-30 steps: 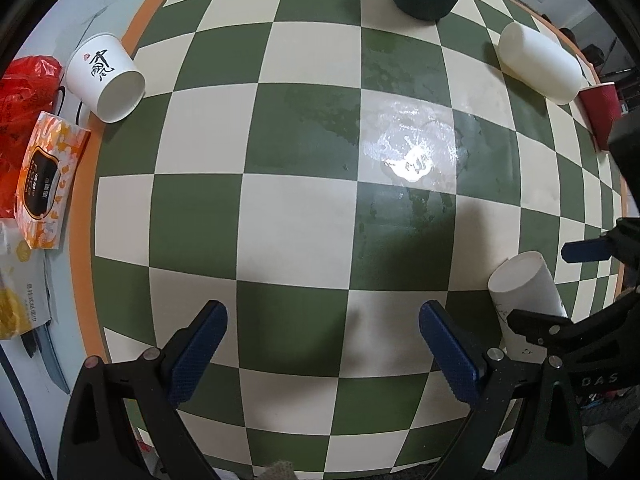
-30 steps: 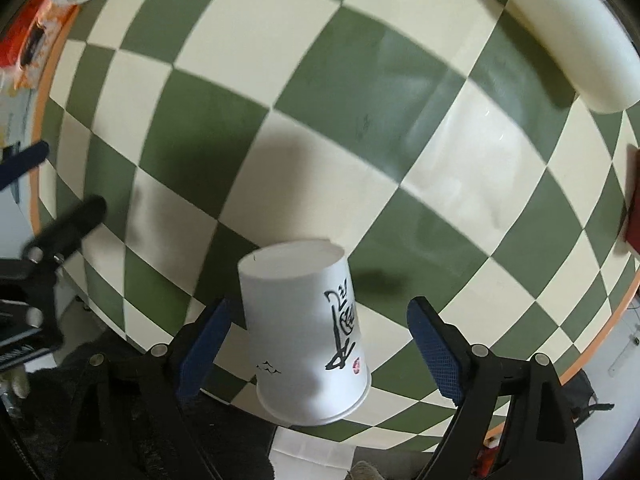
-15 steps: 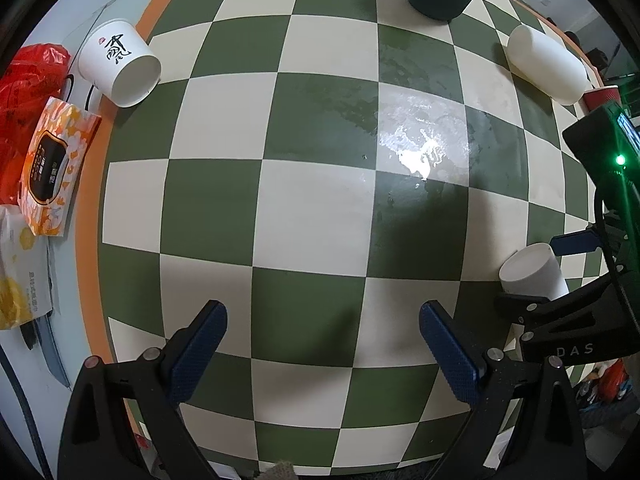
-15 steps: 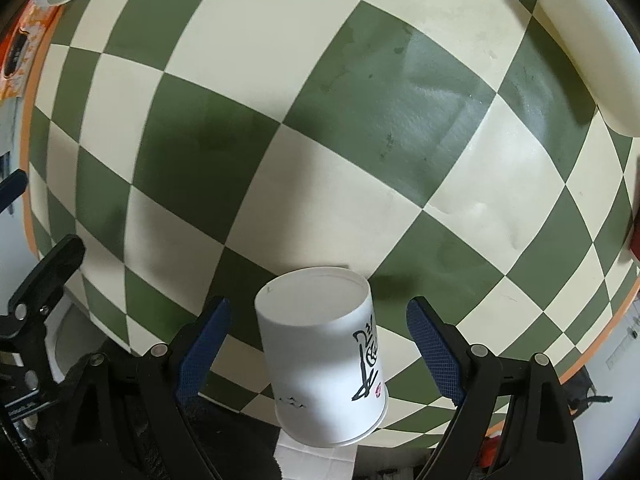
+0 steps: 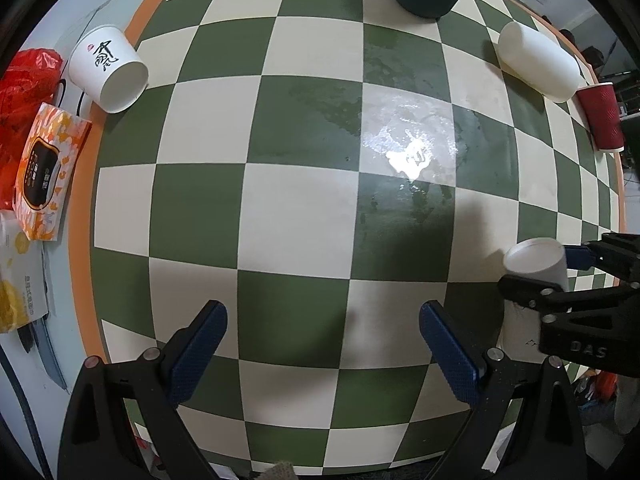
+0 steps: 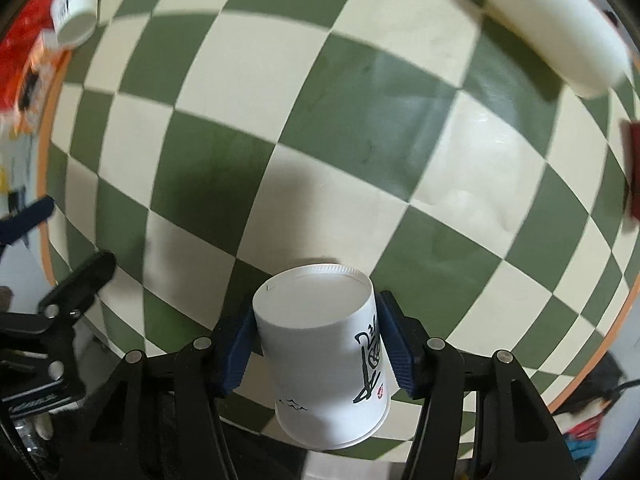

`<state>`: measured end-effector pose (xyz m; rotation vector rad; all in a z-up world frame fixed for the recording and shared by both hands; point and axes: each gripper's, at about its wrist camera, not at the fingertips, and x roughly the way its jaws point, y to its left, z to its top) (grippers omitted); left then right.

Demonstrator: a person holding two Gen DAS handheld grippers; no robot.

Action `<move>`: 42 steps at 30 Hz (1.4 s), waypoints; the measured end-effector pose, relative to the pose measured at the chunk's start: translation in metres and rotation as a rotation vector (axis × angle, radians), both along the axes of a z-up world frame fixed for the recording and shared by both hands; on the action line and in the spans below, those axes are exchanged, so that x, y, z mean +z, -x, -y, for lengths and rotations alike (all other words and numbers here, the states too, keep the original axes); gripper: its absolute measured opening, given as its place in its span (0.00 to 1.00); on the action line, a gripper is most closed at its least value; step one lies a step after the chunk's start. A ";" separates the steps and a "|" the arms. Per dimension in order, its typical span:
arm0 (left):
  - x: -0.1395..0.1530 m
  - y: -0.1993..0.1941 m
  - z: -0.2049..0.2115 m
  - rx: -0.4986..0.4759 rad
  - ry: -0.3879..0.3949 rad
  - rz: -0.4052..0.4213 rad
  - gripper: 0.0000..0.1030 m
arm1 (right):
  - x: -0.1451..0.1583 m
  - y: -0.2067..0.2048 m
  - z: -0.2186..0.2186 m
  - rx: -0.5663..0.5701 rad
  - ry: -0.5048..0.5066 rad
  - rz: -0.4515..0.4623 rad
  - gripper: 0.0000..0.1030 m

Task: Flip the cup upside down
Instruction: 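Lower the inverted cup onto the table and open the right gripper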

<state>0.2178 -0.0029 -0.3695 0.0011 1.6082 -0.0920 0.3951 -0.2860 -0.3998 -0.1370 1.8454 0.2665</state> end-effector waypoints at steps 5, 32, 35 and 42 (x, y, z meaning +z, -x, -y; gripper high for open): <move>0.000 -0.004 0.007 0.002 0.005 0.001 0.96 | 0.030 0.006 0.016 -0.057 -0.028 0.165 0.59; -0.003 -0.005 0.035 -0.041 -0.008 -0.010 0.96 | 0.063 0.047 0.056 -0.335 -0.230 0.813 0.59; -0.004 0.004 0.035 -0.044 -0.010 -0.009 0.96 | 0.064 0.050 0.054 -0.322 -0.222 0.816 0.59; 0.001 0.017 0.029 -0.056 -0.015 0.004 0.96 | 0.065 0.068 0.046 -0.275 -0.187 0.778 0.59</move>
